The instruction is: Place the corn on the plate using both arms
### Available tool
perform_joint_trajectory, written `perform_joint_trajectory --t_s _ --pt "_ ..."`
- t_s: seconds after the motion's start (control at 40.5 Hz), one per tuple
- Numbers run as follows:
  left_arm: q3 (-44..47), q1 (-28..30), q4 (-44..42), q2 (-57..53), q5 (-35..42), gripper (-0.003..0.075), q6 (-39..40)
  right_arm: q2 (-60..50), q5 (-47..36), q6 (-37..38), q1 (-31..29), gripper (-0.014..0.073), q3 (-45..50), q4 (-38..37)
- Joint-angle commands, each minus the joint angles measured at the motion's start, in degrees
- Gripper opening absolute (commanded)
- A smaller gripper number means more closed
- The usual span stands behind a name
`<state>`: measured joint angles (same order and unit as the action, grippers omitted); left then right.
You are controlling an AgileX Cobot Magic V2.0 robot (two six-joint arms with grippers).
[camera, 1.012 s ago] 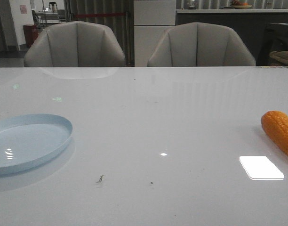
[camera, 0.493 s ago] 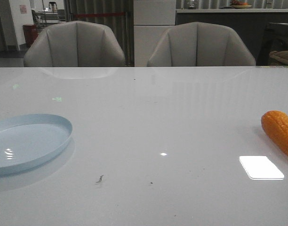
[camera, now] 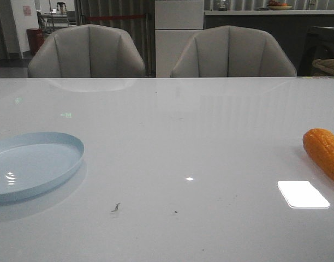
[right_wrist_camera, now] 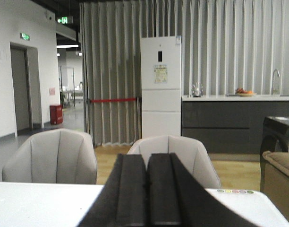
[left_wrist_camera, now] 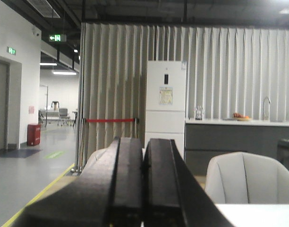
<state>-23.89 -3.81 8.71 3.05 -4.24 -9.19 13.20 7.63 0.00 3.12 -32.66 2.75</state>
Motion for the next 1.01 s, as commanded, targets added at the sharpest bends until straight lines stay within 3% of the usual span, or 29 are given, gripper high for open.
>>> perform_joint_trajectory --t_s 0.0,0.247,0.345,0.444,0.543,0.617,0.814,0.987 --pt "-5.0 0.2 -1.8 5.5 0.5 0.0096 0.0 5.9 -3.1 0.0 0.1 0.0057 -4.6 -0.1" --pt "-6.7 0.2 -2.8 17.2 -3.4 0.0109 0.0 13.5 4.1 0.0 0.1 0.0097 -4.9 0.3" --pt "-6.7 0.2 -2.8 21.7 -7.1 0.0176 0.0 15.6 8.9 0.0 0.1 0.0239 -4.9 0.3" --pt "-6.6 0.2 -2.7 25.3 -8.9 0.0302 0.0 17.3 12.1 0.0 0.1 0.0451 -4.5 0.3" --pt "-6.6 0.2 -2.6 28.0 -9.0 0.0435 0.0 18.8 13.5 0.0 0.1 0.0580 -3.6 0.3" --pt "-6.6 0.2 -2.6 29.9 -9.0 0.0470 0.0 19.8 13.8 0.0 0.1 0.0604 -2.6 0.3" --pt "-6.4 0.2 -1.0 35.7 -10.3 0.0470 0.1 21.5 13.9 0.0 0.1 0.0603 -0.5 0.3" --pt "-11.0 0.2 -1.1 42.6 -16.7 0.0470 0.1 22.0 15.2 0.0 0.1 0.0603 -0.5 0.4"
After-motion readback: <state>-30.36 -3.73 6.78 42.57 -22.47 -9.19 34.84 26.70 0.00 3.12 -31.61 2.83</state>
